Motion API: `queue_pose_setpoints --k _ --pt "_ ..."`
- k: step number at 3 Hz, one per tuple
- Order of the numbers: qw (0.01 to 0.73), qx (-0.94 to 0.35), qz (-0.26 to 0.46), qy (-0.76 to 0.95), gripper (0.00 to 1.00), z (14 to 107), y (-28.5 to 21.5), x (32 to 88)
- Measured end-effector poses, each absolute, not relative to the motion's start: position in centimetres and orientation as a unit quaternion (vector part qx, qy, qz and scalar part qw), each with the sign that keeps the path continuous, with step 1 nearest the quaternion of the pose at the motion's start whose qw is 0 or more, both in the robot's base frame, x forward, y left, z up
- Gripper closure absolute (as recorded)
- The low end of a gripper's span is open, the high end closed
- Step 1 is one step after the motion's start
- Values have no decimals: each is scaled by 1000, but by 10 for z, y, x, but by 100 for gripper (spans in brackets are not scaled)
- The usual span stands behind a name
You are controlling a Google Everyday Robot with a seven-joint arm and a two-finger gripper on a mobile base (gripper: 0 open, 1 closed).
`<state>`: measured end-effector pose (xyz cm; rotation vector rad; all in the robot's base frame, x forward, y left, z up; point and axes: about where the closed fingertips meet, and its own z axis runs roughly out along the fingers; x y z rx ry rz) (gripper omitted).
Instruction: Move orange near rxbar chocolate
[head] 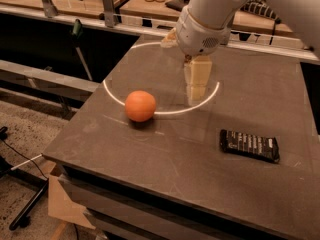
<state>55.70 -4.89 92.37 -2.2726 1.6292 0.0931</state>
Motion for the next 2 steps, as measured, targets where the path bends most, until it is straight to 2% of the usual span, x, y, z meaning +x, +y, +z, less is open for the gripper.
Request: queue_pose_setpoints --k 2 --pt "187 -795 119 564 0 890 -4 563"
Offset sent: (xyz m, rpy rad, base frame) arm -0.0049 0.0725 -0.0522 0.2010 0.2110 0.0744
